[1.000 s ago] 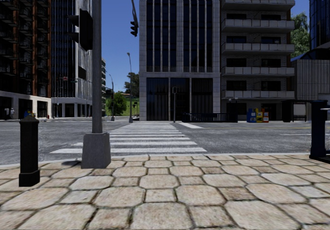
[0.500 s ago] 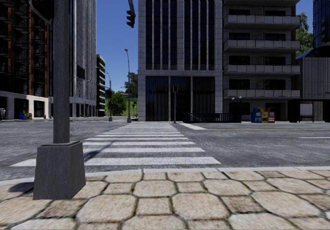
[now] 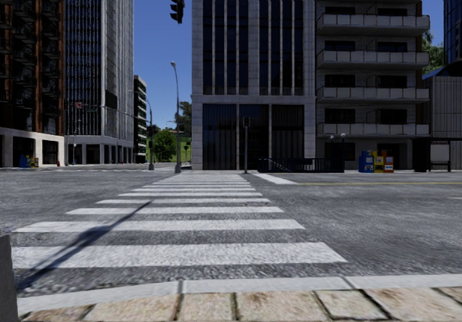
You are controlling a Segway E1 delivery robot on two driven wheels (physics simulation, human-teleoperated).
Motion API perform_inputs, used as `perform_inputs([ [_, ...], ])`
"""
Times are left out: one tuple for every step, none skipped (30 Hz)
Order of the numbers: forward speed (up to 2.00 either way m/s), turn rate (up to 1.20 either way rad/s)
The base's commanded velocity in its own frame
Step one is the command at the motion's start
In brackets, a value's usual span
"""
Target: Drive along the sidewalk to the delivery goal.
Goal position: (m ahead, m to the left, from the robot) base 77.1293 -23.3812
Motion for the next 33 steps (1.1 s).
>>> perform_inputs([
  [1.97, 0.14],
  [1.97, 0.14],
  [1.97, 0.14],
  [1.97, 0.14],
  [1.97, 0.14],
  [1.97, 0.14],
  [1.97, 0.14],
  [1.97, 0.14],
  [1.97, 0.14],
  [1.97, 0.14],
  [1.97, 0.14],
  [1.97, 0.12],
  [1.96, 0.07],
  [1.80, 0.06],
  [1.80, 0.06],
  [1.65, 0.05],
  [1.59, 0.05],
  [1.55, 0.05],
  [1.54, 0.05],
  [1.54, 0.05],
  [1.53, 0.07],
  [1.51, 0.16],
  [1.50, 0.18],
  [1.50, 0.18],
  [1.50, 0.19],
  [1.50, 0.19],
  [1.48, 0.19],
  [1.47, 0.19],
  [1.45, 0.19],
  [1.43, 0.19],
  [1.43, 0.19],
  [1.42, 0.19],
  [1.42, 0.19],
])
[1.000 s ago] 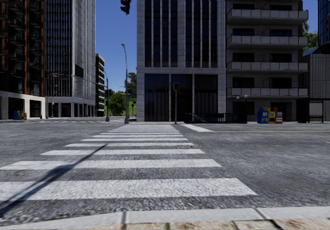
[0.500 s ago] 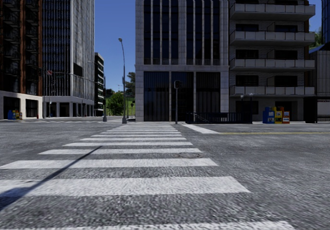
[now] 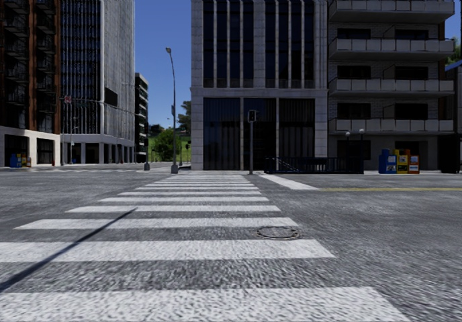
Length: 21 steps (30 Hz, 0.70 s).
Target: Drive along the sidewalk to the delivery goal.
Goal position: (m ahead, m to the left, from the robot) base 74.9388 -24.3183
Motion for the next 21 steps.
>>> perform_inputs([
  [1.41, 0.19],
  [1.41, 0.19],
  [1.41, 0.19],
  [1.41, 0.19],
  [1.42, 0.19],
  [1.42, 0.19],
  [1.42, 0.19],
  [1.42, 0.22],
  [1.42, 0.22],
  [1.42, 0.25],
  [1.42, 0.27],
  [1.42, 0.28],
  [1.42, 0.29],
  [1.42, 0.27],
  [1.42, 0.16],
  [1.42, 0.12],
  [1.42, 0.12],
  [1.42, 0.16],
  [1.42, 0.18],
  [1.42, 0.19],
  [2.00, 0.19],
])
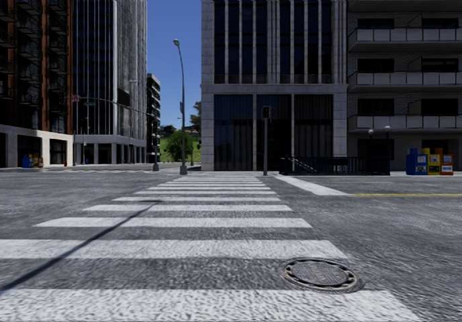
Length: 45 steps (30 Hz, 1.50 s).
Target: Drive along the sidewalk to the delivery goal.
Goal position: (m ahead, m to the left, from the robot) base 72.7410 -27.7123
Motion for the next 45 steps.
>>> perform_inputs([
  [2.00, 0.19],
  [2.00, 0.18],
  [2.00, 0.15],
  [2.00, 0.15],
  [2.00, 0.14],
  [2.00, 0.14],
  [2.00, 0.14],
  [2.00, 0.14],
  [2.00, 0.14],
  [2.00, 0.14],
  [2.00, 0.14],
  [2.00, 0.14],
  [2.00, 0.14],
  [2.00, 0.14],
  [2.00, 0.14],
  [2.00, 0.14],
  [2.00, 0.16],
  [2.00, 0.19],
  [2.00, 0.20],
  [2.00, 0.21],
  [2.00, 0.21],
  [2.00, 0.24],
  [2.00, 0.24],
  [2.00, 0.26],
  [2.00, 0.30],
  [2.00, 0.33],
  [2.00, 0.34],
  [2.00, 0.35],
  [2.00, 0.35],
  [2.00, 0.35],
  [2.00, 0.35],
  [2.00, 0.35],
  [2.00, 0.35],
  [2.00, 0.35],
  [2.00, 0.35],
  [2.00, 0.35],
  [2.00, 0.35],
  [2.00, 0.35],
  [2.00, 0.34],
  [2.00, 0.34],
  [2.00, 0.00],
  [2.00, 0.00],
  [2.00, 0.00],
  [2.00, 0.00],
  [2.00, 0.00],
])
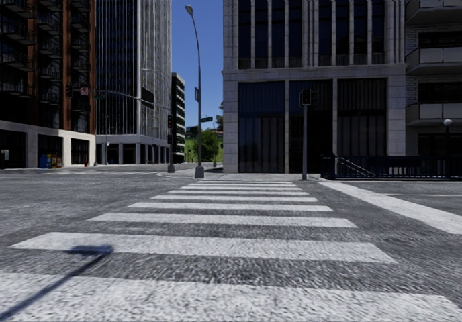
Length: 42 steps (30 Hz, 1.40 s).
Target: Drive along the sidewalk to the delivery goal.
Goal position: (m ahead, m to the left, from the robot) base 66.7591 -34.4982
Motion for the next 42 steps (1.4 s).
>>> perform_inputs([
  [2.00, 0.00],
  [2.00, 0.00],
  [2.00, 0.00],
  [2.00, 0.00],
  [2.00, 0.00],
  [2.00, 0.00],
  [2.00, 0.00],
  [2.00, 0.00],
  [2.00, 0.00],
  [2.00, 0.00],
  [2.00, 0.00],
  [2.00, 0.00],
  [2.00, 0.00],
  [2.00, 0.00],
  [2.00, 0.00],
  [2.00, 0.00],
  [2.00, 0.00],
  [2.00, 0.00],
  [2.00, 0.00],
  [2.00, 0.00],
  [2.00, 0.00],
  [2.00, 0.00],
  [2.00, 0.00],
  [2.00, 0.00],
  [2.00, 0.00],
  [2.00, 0.00],
  [2.00, 0.00],
  [2.00, 0.00],
  [2.00, 0.00],
  [2.00, 0.00],
  [2.00, 0.00],
  [2.00, 0.00],
  [2.00, 0.00],
  [2.00, 0.00],
  [2.00, 0.00],
  [2.00, 0.00],
  [2.00, 0.00],
  [2.00, 0.00],
  [2.00, 0.00],
  [2.00, 0.00],
  [2.00, 0.00],
  [2.00, 0.00],
])
